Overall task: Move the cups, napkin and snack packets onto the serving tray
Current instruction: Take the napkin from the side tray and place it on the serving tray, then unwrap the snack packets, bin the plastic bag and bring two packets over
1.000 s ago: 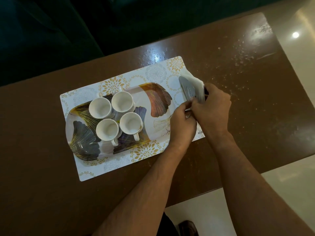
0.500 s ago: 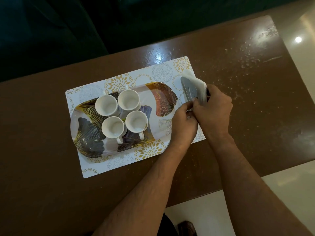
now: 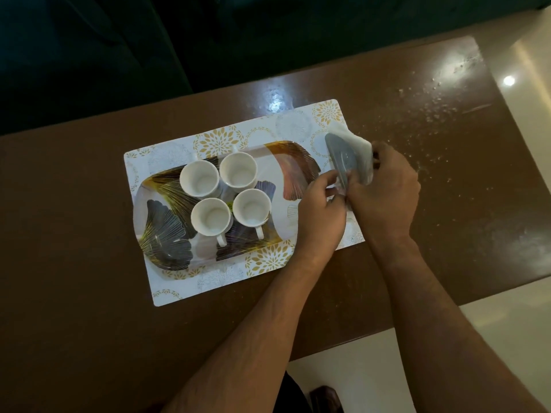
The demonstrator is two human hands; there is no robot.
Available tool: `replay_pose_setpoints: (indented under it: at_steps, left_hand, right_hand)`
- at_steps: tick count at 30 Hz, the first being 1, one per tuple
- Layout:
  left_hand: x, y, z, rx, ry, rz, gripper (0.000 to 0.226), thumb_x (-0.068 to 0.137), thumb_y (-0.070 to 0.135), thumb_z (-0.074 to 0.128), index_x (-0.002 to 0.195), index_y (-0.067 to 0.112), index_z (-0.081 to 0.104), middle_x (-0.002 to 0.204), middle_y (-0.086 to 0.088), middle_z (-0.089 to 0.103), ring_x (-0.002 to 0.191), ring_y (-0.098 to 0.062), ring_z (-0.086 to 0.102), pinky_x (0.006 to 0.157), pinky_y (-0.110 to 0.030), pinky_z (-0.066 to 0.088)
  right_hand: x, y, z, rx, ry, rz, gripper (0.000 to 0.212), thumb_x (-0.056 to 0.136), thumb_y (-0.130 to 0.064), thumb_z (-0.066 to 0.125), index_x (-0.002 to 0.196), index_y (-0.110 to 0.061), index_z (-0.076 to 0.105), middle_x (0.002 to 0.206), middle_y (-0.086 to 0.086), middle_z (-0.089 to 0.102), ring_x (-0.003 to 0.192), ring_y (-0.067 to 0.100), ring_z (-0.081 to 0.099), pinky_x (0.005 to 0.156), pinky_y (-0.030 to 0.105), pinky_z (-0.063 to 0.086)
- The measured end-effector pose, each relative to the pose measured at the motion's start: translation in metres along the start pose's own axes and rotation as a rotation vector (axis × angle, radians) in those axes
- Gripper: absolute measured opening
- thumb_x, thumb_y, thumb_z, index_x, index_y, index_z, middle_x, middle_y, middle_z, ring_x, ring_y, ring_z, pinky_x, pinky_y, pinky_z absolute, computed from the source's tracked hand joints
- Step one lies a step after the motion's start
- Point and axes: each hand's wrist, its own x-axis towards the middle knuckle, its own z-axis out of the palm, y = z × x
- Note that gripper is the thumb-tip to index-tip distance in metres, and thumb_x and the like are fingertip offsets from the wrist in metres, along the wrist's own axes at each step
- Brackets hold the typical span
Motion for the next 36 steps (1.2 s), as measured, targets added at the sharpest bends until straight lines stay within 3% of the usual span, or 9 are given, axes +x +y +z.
replay_pose_setpoints:
  at_steps: [2,8,16,19,22,26,28,32,36]
  left_hand:
    - [-0.004,0.003,-0.013,0.024,0.013,0.038,0.038,0.107,0.013,0.055,0.145,0.018,0.058,0.147,0.0,0.061,0.127,-0.009,0.058,0.097,-0.015,0.045]
    - [-0.016,0.01,-0.074,0.016,0.113,0.137,0.04,0.103,0.005,0.057,0.141,0.014,0.06,0.143,-0.004,0.063,0.131,-0.016,0.06,0.113,-0.035,0.05]
    - [-0.054,-0.002,-0.221,0.168,0.282,0.249,0.04,0.104,0.008,0.057,0.144,0.014,0.058,0.148,-0.001,0.057,0.137,-0.015,0.053,0.117,-0.034,0.045]
    - [-0.073,-0.016,-0.293,0.267,0.366,0.274,0.041,0.105,0.007,0.054,0.146,0.014,0.055,0.15,-0.001,0.054,0.14,-0.014,0.049,0.116,-0.022,0.043]
    - [-0.092,-0.032,-0.36,0.362,0.438,0.275,0.042,0.107,0.015,0.053,0.149,0.018,0.051,0.154,0.002,0.049,0.141,-0.007,0.045,0.096,0.002,0.032]
    - [-0.121,-0.057,-0.45,0.408,0.536,0.245,0.044,0.107,0.019,0.054,0.151,0.024,0.048,0.155,0.008,0.046,0.129,0.01,0.037,0.084,0.011,0.03]
    - [-0.136,-0.07,-0.495,0.442,0.59,0.229,0.044,0.108,0.02,0.053,0.151,0.023,0.048,0.153,0.008,0.048,0.128,0.008,0.042,0.088,0.008,0.031]
    - [-0.166,-0.099,-0.577,0.474,0.662,0.185,0.04,0.108,0.015,0.052,0.148,0.013,0.051,0.149,-0.003,0.052,0.136,-0.015,0.051,0.107,-0.018,0.038]
    - [-0.197,-0.135,-0.647,0.537,0.702,0.138,0.041,0.107,0.012,0.053,0.148,0.009,0.051,0.148,-0.005,0.051,0.138,-0.019,0.049,0.108,-0.013,0.032]
  right_hand:
    - [-0.005,-0.008,0.0,-0.054,0.043,-0.033,0.053,0.091,-0.025,0.071,0.139,-0.007,0.058,0.131,0.011,0.066,0.121,0.029,0.063,0.099,0.039,0.051]
    - [-0.03,-0.055,0.007,-0.125,0.13,-0.14,0.057,0.092,-0.023,0.07,0.143,-0.003,0.054,0.137,0.016,0.062,0.129,0.033,0.056,0.104,0.038,0.047]
    - [-0.108,-0.166,0.058,-0.128,0.025,-0.318,0.054,0.093,-0.02,0.069,0.142,-0.004,0.056,0.137,0.018,0.064,0.128,0.036,0.057,0.107,0.043,0.045]
    - [-0.15,-0.214,0.087,-0.112,-0.045,-0.386,0.054,0.094,-0.021,0.07,0.144,-0.005,0.055,0.14,0.018,0.062,0.13,0.035,0.056,0.107,0.041,0.046]
    - [-0.19,-0.26,0.116,-0.112,-0.111,-0.462,0.055,0.094,-0.021,0.07,0.144,-0.005,0.054,0.139,0.017,0.062,0.13,0.035,0.055,0.107,0.042,0.046]
    - [-0.246,-0.318,0.153,-0.119,-0.188,-0.555,0.054,0.093,-0.022,0.072,0.142,-0.007,0.055,0.138,0.015,0.062,0.129,0.032,0.056,0.105,0.039,0.047]
    - [-0.274,-0.345,0.171,-0.123,-0.228,-0.598,0.055,0.095,-0.024,0.071,0.145,-0.009,0.052,0.142,0.013,0.06,0.133,0.029,0.054,0.108,0.037,0.045]
    - [-0.326,-0.391,0.205,-0.098,-0.315,-0.662,0.055,0.096,-0.022,0.07,0.146,-0.008,0.052,0.144,0.014,0.058,0.136,0.03,0.052,0.112,0.039,0.045]
    - [-0.377,-0.433,0.24,-0.067,-0.397,-0.707,0.051,0.096,-0.021,0.067,0.143,-0.008,0.053,0.141,0.014,0.059,0.133,0.031,0.053,0.109,0.042,0.046]
